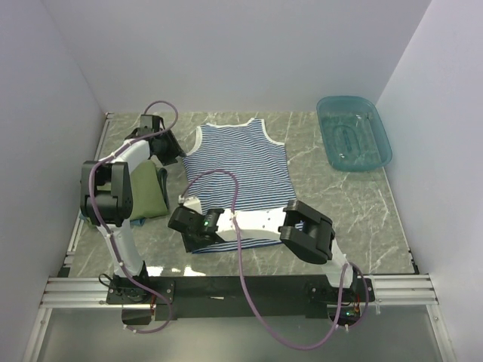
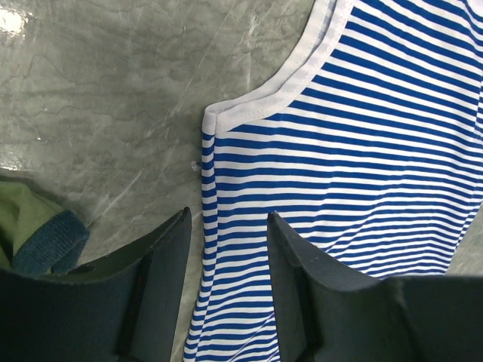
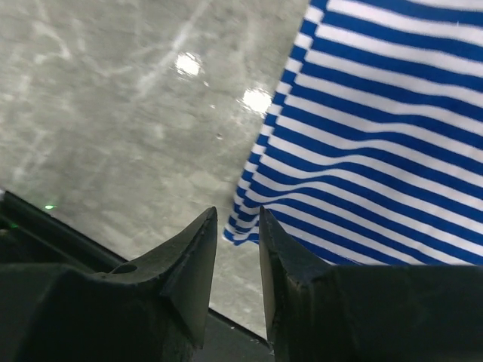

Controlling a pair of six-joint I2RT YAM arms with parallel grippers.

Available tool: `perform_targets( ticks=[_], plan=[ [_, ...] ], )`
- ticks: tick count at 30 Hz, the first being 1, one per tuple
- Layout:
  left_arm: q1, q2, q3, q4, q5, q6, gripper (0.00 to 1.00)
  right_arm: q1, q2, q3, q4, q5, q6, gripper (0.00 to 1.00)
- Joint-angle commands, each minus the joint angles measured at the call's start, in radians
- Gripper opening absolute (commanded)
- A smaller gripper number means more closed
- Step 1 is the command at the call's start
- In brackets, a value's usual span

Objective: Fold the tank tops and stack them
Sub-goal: Fold the tank top

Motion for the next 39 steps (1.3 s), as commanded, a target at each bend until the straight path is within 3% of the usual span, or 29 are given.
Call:
perform_targets(
  ticks=[1,7,9,10,13,17,24,30,37,39],
  plan=[
    [0.003,0.008,0.030,0.036,0.022,0.019,0.50,0.017,0.012,0.052,-0.034,0.045,-0.001,0.37],
    [0.001,0.027,0.036,0.034,0.019,0.021,0.49,0.022,0.054,0.072,-0.050,0.039,-0.003,0.38],
    [0.001,0.027,0.031,0.037,0.012,0.018,0.48,0.022,0.040,0.042,-0.030,0.025,-0.001,0.30],
    [0.001,0.027,0.028,0.039,0.010,0.016,0.48,0.022,0.034,0.034,-0.028,0.023,-0.006,0.17],
    [-0.005,0.025,0.027,0.031,-0.011,0.022,0.49,0.013,-0.003,0.002,-0.019,0.031,-0.010,0.00],
    [-0.014,0.031,0.028,0.027,-0.044,0.033,0.53,-0.019,-0.121,-0.113,0.056,-0.021,-0.009,0.00],
    [-0.031,0.060,0.027,0.048,-0.050,0.039,0.51,-0.050,-0.215,-0.168,0.105,-0.078,-0.013,0.00],
    [-0.046,0.083,0.030,0.044,-0.111,0.038,0.43,-0.058,-0.227,-0.182,0.118,-0.099,-0.004,0.00],
    [-0.055,0.128,0.074,0.068,-0.137,0.044,0.27,-0.056,-0.259,-0.210,0.127,-0.110,0.006,0.00],
    [-0.055,0.132,0.083,0.061,-0.175,0.045,0.10,-0.053,-0.265,-0.218,0.139,-0.125,0.014,0.00]
  ],
)
